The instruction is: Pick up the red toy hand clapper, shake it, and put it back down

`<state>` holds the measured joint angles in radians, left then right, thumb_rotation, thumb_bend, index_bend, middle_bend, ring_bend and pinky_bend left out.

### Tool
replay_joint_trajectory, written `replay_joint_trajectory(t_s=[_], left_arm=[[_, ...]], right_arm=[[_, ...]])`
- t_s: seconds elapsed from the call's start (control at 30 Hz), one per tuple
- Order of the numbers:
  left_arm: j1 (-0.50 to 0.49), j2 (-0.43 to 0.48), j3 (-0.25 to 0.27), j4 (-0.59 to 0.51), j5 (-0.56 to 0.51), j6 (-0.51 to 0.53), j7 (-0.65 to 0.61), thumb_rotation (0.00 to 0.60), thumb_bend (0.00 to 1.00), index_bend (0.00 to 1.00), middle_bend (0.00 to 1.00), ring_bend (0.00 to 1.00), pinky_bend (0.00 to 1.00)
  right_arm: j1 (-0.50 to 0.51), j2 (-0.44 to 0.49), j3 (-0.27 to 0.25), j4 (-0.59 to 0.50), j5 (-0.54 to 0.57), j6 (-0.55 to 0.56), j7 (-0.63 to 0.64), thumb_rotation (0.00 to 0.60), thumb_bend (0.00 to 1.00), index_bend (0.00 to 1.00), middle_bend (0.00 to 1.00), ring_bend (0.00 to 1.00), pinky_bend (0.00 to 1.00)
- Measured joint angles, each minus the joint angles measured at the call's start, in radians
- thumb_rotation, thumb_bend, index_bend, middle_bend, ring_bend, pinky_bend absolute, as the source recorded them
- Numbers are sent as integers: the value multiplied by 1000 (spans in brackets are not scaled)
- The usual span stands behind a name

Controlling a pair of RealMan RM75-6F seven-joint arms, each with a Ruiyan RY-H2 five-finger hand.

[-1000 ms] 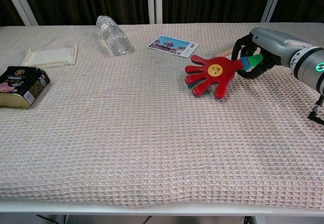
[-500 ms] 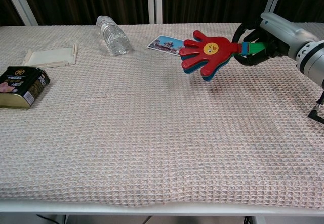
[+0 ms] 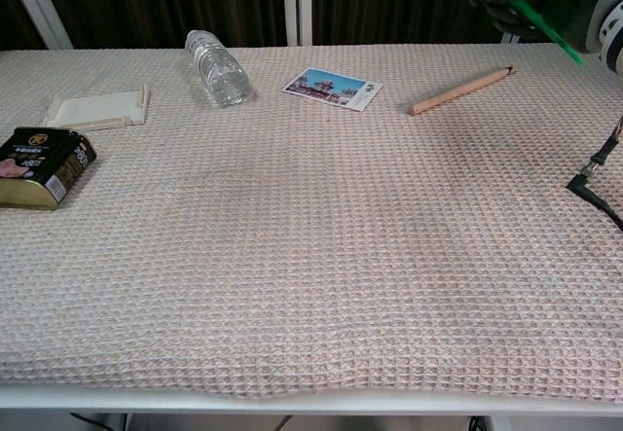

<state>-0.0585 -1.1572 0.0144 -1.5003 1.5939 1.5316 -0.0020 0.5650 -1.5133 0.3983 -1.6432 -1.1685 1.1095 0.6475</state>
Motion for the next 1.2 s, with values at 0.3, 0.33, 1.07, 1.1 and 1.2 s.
replay_joint_trajectory(t_s=[0.3,0.33,1.07,1.1,1.2], left_arm=[[-3,-6,-3,4,-9,-9,-3,600,136,44,12,0,11],[-4,-7,-3,4,-8,-9,-3,600,136,44,12,0,11],[1,-11,0,19,-12,-8,-22,600,136,44,12,0,11],[1,-11,0,19,-12,-8,-22,600,136,44,12,0,11],[1,-11,-1,18,-12,-8,-22,600,136,44,12,0,11]], right_arm=[[-67,241,114,-185,-24,-248,486,600,519,855,872,942,976],[-68,255,113,-185,-43,-265,502,600,519,862,872,946,979],[29,222,-61,-100,55,-167,-930,600,517,924,897,948,983],[29,216,-59,-100,56,-156,-963,600,515,925,897,948,983],[22,202,-47,-103,55,-128,-974,600,514,926,897,948,983]])
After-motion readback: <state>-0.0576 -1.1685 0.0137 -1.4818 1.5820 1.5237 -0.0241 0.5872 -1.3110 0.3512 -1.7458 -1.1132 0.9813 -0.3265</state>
